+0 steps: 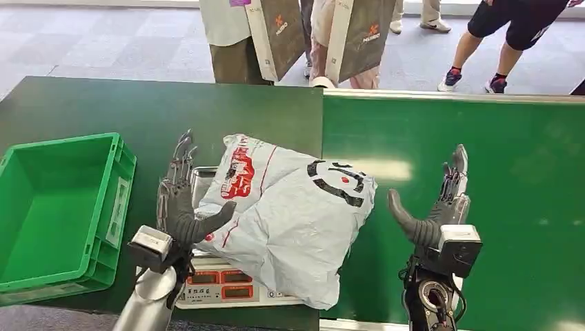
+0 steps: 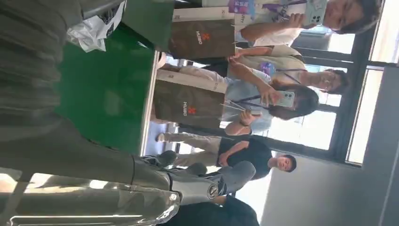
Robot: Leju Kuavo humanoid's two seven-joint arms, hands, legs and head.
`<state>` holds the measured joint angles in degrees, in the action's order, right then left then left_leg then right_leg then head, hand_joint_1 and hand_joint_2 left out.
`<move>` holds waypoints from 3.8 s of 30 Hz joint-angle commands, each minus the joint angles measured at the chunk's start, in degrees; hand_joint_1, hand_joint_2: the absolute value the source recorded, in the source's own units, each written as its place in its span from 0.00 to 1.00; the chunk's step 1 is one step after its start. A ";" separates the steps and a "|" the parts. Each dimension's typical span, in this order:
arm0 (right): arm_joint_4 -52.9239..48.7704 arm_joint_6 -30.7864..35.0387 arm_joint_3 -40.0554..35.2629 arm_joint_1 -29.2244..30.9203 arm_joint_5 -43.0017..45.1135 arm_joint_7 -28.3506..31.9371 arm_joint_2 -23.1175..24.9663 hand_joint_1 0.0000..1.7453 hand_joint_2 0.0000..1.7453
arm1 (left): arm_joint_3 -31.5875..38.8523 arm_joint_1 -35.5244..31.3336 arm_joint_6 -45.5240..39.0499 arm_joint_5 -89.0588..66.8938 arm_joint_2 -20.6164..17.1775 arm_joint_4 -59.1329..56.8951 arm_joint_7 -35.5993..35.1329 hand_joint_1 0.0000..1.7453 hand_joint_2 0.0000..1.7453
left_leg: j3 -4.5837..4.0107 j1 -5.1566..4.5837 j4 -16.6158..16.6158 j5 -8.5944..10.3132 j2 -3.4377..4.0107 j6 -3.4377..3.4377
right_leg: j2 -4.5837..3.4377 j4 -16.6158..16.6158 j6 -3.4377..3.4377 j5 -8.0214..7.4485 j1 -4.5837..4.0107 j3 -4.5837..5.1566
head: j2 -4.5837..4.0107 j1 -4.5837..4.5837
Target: Moved the parcel from conveyor to table for the left to box.
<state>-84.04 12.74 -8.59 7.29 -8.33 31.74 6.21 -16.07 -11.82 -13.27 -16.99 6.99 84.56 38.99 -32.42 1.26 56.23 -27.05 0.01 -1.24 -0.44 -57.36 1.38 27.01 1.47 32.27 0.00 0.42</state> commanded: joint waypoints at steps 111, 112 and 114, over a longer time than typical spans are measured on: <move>2.77 -3.42 3.94 -1.90 -1.35 -1.24 0.83 0.00 1.00 | 58.17 -24.32 -26.73 -58.86 -1.35 -17.58 -5.19 1.00 1.00 | 0.05 0.00 -0.11 0.12 0.15 0.11 | -0.06 0.04 -0.18 -0.11 -0.04 -0.05 | 0.00 -0.02; 2.42 -3.46 3.96 -2.17 -1.31 -1.40 0.74 0.00 1.00 | 56.98 -24.04 -26.73 -61.37 -3.12 -18.74 -10.78 1.00 1.00 | 0.07 0.01 -0.10 0.08 0.18 0.04 | -0.12 0.00 -0.14 -0.08 -0.03 -0.04 | 0.00 -0.02; 1.82 -3.53 4.12 -2.82 -1.32 -1.69 0.67 0.00 1.00 | 53.04 -23.01 -26.73 -63.34 -7.75 -22.65 -21.24 1.00 1.00 | 0.13 0.00 -0.20 0.14 0.19 0.06 | -0.10 0.06 -0.22 -0.12 -0.04 -0.06 | 0.00 -0.02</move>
<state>-84.15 9.18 -3.65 3.97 -9.79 30.38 8.48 35.38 -32.06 -39.82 -75.16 8.44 74.91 34.55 -32.39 1.26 56.21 -27.00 0.09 -1.24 -0.47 -57.39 1.35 26.99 1.46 32.24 0.00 0.39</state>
